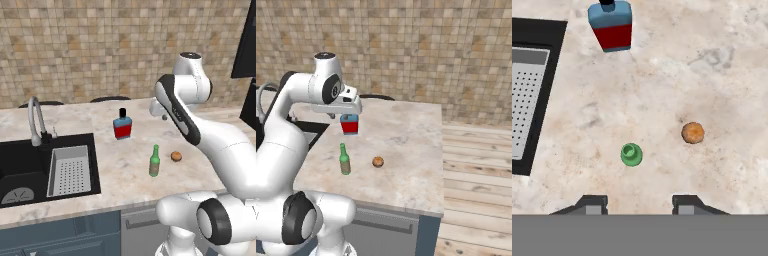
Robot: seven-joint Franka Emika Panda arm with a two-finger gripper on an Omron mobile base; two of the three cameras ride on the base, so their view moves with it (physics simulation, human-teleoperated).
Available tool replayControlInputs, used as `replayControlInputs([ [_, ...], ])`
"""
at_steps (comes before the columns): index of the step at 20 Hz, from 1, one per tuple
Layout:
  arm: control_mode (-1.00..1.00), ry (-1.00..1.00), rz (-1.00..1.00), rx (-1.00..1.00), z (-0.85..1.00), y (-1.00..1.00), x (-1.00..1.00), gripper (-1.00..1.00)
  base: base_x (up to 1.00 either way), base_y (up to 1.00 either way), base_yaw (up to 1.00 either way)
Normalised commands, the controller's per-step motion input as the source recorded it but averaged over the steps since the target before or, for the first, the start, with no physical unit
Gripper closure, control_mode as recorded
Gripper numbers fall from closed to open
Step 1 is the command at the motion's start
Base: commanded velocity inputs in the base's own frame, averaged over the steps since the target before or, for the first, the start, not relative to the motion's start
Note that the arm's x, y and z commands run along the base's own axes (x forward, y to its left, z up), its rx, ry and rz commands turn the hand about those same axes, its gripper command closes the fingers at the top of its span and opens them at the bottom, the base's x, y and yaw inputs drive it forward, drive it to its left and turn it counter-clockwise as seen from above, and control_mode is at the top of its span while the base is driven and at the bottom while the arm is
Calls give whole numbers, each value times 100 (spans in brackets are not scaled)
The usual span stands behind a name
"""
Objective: Place the beer and liquor on the top shelf of the fridge to keep them out of children's reach, and place the tangerine on lower shelves for easy access.
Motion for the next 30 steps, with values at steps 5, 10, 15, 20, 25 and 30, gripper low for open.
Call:
replayControlInputs([
  [5, -100, -12, 4, 1, -26, 0, -6, -100, 0, 0, 0],
  [10, -100, -50, 33, 14, -33, -19, -16, -100, 0, 0, 0],
  [15, -100, -61, 46, 19, -18, -33, -16, -100, 0, 0, 0],
  [20, -100, -25, 34, 13, -1, -12, -1, -100, 0, 0, 0],
  [25, -100, 0, 26, 6, 2, 0, 0, -100, 0, 0, 0],
  [30, -100, 0, 29, 4, 0, 0, 0, -100, 0, 0, 0],
])
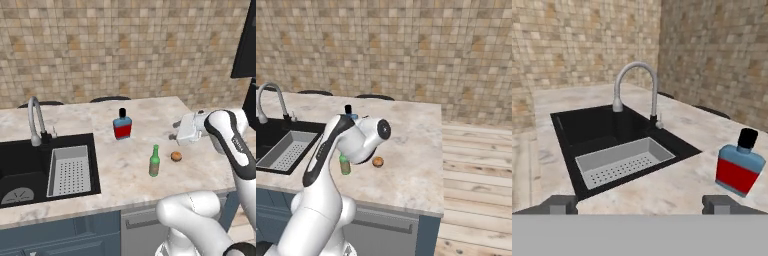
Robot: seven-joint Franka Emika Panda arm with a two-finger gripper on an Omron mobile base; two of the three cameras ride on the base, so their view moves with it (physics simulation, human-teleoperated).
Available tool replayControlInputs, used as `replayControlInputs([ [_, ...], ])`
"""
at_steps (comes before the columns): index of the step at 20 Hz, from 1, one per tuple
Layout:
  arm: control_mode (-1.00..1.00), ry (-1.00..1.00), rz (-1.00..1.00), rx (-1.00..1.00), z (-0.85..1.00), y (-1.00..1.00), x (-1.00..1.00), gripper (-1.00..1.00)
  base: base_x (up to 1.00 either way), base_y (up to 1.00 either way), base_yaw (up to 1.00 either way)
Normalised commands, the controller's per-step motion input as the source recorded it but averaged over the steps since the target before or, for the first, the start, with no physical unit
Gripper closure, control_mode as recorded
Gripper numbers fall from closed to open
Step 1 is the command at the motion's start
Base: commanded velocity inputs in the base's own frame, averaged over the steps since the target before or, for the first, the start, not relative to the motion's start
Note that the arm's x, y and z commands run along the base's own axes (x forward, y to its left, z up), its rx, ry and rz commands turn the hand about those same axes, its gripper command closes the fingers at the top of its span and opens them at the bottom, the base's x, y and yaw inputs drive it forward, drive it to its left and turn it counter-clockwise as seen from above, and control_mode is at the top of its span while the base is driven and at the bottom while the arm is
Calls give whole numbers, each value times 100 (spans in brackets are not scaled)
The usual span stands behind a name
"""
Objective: Place the beer and liquor on the top shelf of the fridge to keep them out of children's reach, and place the tangerine on lower shelves for easy access.
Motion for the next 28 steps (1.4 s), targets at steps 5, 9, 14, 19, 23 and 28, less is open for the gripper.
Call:
replayControlInputs([
  [5, -100, 0, 30, 4, -1, 0, 0, -100, 0, 0, 0],
  [9, -100, -1, 26, 6, -23, 0, 0, -100, 0, 0, 0],
  [14, -100, -3, 15, 10, -38, 0, 0, -100, 0, 0, 0],
  [19, -100, -1, 5, 15, -44, 0, 0, -100, 0, 0, 0],
  [23, -100, 0, 1, 12, -41, 0, 0, -100, 0, 0, 0],
  [28, -100, 0, 0, 7, -35, 0, 0, -100, 0, 0, 0],
])
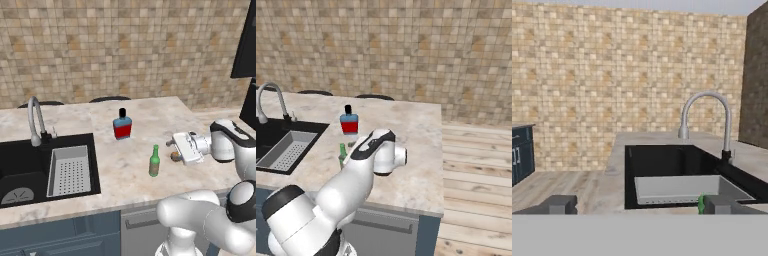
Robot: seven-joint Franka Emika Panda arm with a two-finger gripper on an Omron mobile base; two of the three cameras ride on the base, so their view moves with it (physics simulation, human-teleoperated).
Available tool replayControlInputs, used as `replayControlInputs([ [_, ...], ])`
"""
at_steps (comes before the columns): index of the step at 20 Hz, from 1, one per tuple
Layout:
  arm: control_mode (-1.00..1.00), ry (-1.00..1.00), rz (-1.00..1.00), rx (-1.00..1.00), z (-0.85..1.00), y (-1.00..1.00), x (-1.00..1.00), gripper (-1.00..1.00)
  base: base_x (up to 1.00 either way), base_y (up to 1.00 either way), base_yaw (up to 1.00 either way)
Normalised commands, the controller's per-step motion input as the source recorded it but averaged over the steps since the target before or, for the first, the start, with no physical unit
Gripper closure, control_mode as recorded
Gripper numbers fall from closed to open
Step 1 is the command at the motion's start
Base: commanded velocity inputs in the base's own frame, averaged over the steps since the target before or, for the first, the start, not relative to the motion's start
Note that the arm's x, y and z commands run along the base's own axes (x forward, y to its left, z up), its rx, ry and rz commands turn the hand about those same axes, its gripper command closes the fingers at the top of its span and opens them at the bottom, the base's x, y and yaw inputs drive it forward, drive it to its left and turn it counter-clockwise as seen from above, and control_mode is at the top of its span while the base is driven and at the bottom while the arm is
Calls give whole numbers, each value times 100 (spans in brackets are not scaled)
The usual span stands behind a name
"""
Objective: Place the beer and liquor on the top shelf of the fridge to keep them out of children's reach, and place the tangerine on lower shelves for easy access.
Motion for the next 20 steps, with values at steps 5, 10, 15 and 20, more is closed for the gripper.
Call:
replayControlInputs([
  [5, -100, 7, 0, 0, -30, 6, 1, -100, 0, 0, 0],
  [10, -100, 12, 0, 0, -29, 10, 8, -100, 0, 0, 0],
  [15, -100, 9, 0, 0, -18, 15, 20, -100, 0, 0, 0],
  [20, -100, 1, 0, 0, 0, 4, 32, -100, 0, 0, 0],
])
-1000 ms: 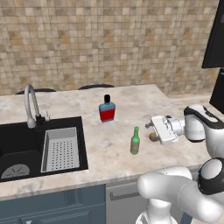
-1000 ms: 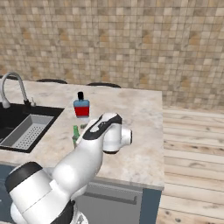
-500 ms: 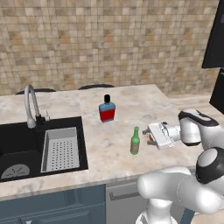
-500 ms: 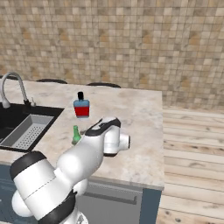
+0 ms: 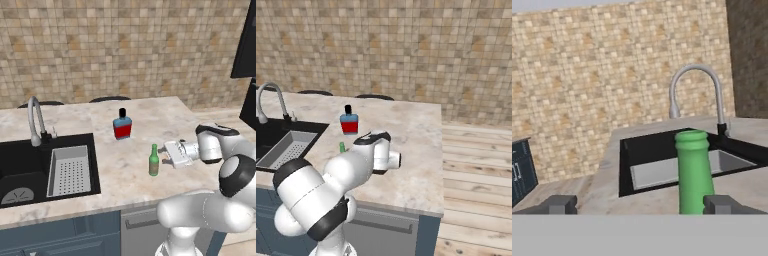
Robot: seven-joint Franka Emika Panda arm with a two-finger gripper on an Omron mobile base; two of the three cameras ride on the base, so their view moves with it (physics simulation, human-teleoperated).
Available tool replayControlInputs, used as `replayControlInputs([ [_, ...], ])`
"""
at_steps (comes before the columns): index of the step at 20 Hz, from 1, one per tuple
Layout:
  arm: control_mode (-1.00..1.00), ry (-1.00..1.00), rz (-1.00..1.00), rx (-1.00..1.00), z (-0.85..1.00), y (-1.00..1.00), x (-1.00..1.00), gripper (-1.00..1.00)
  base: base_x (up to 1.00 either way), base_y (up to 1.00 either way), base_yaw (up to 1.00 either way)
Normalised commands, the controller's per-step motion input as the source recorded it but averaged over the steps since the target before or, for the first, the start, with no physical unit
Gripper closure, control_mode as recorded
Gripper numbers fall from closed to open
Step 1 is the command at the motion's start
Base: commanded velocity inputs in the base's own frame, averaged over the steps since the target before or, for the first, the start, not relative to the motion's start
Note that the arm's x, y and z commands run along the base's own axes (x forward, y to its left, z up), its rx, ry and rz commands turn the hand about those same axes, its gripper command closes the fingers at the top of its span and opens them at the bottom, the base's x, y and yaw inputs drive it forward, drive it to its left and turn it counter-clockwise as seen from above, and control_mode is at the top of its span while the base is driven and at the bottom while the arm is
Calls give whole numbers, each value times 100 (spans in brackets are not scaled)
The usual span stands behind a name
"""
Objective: Place the beer and liquor on the top shelf of the fridge to keep them out of children's reach, and place the tangerine on lower shelves for easy access.
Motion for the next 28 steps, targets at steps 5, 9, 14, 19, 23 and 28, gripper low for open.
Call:
replayControlInputs([
  [5, -100, 0, -1, 0, 0, 0, 33, -100, 0, 0, 0],
  [9, -100, 0, -3, 0, -3, -1, 24, -100, 0, 0, 0],
  [14, -100, 0, -1, 0, -7, 0, 14, -100, 0, 0, 0],
  [19, -100, 0, 0, 0, -17, 7, 6, -100, 0, 0, 0],
  [23, -100, 0, 0, 0, -23, 14, 0, -100, 0, 0, 0],
  [28, -100, 0, 0, 0, -15, 20, 0, -100, 0, 0, 0],
])
